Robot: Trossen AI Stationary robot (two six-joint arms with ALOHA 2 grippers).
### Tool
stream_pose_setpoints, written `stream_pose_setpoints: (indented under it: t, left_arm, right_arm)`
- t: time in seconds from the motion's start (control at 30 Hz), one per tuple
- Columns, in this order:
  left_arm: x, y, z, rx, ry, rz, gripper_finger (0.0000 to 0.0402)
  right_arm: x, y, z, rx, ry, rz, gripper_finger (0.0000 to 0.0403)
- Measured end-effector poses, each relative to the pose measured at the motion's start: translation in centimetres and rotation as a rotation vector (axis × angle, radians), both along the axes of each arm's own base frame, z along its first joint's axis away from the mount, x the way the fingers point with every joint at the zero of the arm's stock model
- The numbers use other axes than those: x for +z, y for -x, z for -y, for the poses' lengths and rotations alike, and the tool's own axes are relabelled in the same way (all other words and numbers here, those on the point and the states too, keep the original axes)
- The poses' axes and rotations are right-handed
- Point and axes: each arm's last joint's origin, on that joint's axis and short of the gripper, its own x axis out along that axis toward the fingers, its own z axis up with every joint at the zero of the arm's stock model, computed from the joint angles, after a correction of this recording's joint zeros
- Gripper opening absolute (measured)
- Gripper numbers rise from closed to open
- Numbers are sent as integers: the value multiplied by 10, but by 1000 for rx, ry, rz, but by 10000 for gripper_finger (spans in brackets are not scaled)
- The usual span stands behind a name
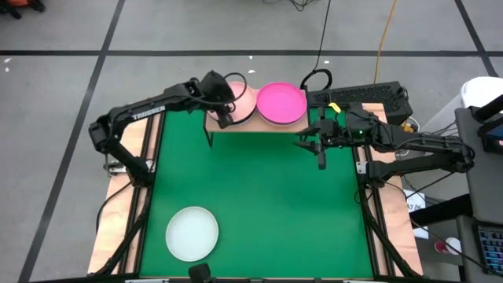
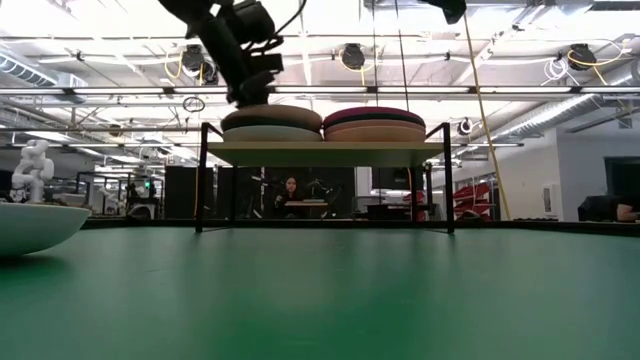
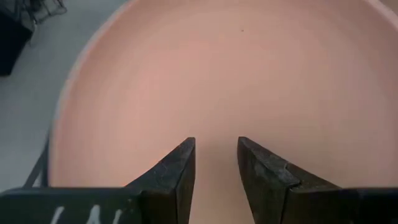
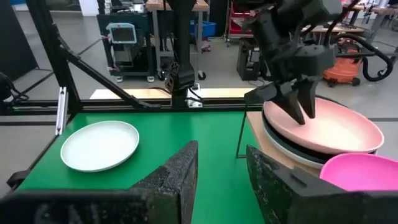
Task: Place and stack plates onto a shelf
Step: Stack the light orange plate on the dark blue plate on the shelf, then stack the white plate on the light orange plate on the shelf
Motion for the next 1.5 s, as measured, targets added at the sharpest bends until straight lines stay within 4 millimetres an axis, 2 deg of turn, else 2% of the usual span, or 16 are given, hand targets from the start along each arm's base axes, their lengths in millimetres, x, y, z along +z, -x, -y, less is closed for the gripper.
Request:
stream_pose_setpoints:
  t: [0.33,0.43,0.47,0.57,0.7,0.77,0.83,0.97,1.17,1.33,1.5]
  left_arm:
    - [-4,8,1,5,29,-87,127]
    - [3,11,2,5,14,-83,127]
    - [11,12,4,2,1,-65,127]
    - [52,20,13,-9,-71,45,127]
    - [103,41,39,-20,-122,181,127]
    - [119,52,58,-37,-92,243,127]
    - [124,65,81,-79,-21,241,127]
    - [101,79,128,-121,176,77,127]
    - [37,88,214,-197,313,-94,127]
    - [-9,96,296,-313,366,-70,127]
    - [-36,104,367,-408,326,15,127]
  right_arm:
    - [3,0,0,5,35,25,121]
    - [5,-1,0,7,48,46,121]
    - [5,-1,0,7,53,53,121]
    - [6,-1,0,9,69,62,121]
    - [6,-1,0,10,71,56,121]
    - [5,-1,0,12,69,45,121]
    - [3,-1,0,13,67,32,121]
    - [2,0,0,15,64,15,121]
    - [2,0,0,13,50,13,121]
    - [1,0,0,11,41,12,121]
    - [1,0,0,9,38,13,121]
